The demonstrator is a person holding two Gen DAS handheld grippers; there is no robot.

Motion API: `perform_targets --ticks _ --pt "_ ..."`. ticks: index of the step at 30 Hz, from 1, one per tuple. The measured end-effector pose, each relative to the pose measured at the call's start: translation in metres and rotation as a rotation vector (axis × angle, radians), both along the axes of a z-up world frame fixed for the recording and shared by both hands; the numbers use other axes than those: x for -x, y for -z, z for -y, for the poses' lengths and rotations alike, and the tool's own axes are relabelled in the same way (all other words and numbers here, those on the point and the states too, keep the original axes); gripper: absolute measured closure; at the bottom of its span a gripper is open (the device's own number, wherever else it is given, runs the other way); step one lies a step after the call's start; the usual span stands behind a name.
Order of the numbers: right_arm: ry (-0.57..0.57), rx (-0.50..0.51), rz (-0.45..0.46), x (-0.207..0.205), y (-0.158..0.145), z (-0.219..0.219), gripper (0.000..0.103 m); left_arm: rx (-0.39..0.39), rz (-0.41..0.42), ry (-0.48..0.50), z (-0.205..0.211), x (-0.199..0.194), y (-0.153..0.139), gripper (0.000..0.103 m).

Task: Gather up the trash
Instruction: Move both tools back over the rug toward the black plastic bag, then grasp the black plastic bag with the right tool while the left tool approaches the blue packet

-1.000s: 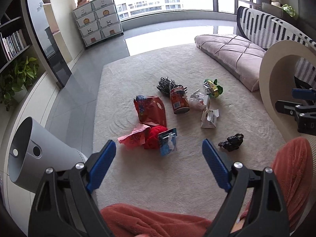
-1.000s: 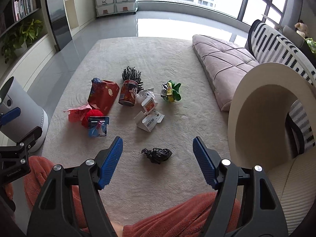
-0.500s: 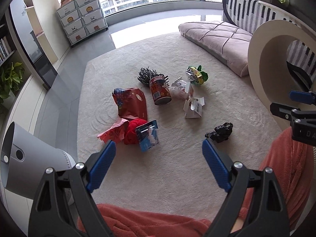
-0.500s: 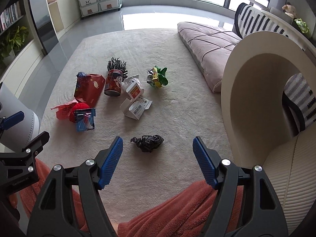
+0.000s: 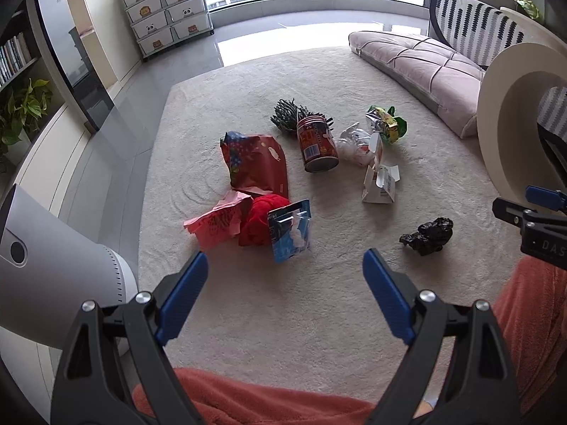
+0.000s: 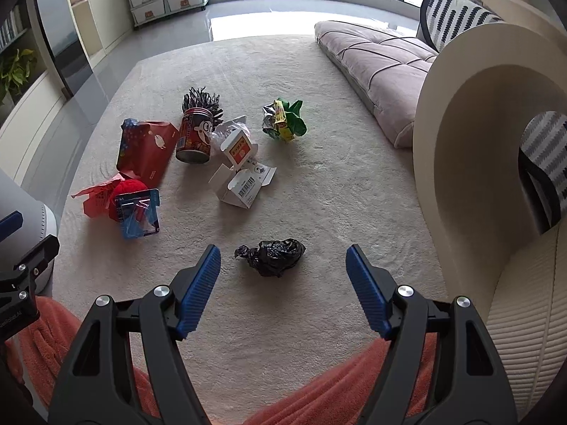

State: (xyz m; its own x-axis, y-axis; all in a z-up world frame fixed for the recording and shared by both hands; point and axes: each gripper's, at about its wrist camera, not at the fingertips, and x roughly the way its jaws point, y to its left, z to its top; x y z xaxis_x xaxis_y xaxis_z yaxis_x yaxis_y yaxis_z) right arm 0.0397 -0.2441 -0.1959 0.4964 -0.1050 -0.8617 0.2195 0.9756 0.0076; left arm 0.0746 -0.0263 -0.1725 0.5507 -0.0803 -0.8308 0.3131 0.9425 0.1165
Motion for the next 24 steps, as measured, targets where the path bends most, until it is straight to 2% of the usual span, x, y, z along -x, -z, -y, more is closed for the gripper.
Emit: perform_targets --ticks 5,12,24 --pt "0.005 0.005 -0.054 -0.019 0.036 -0.006 0.033 -0.002 -0.051 -0.038 -0.011 -0.017 0.032 0.014" --pt "0.039 0.008 -0.13 -0.045 0.084 -0.008 0.033 -0.017 -0.104 -0.05 -0.002 -0.042 0.072 0.014" --pt "0.067 0.009 -0.211 -0.067 0.132 -0.001 0.033 -0.061 -0.188 -0.088 0.008 -0.094 0.136 0.014"
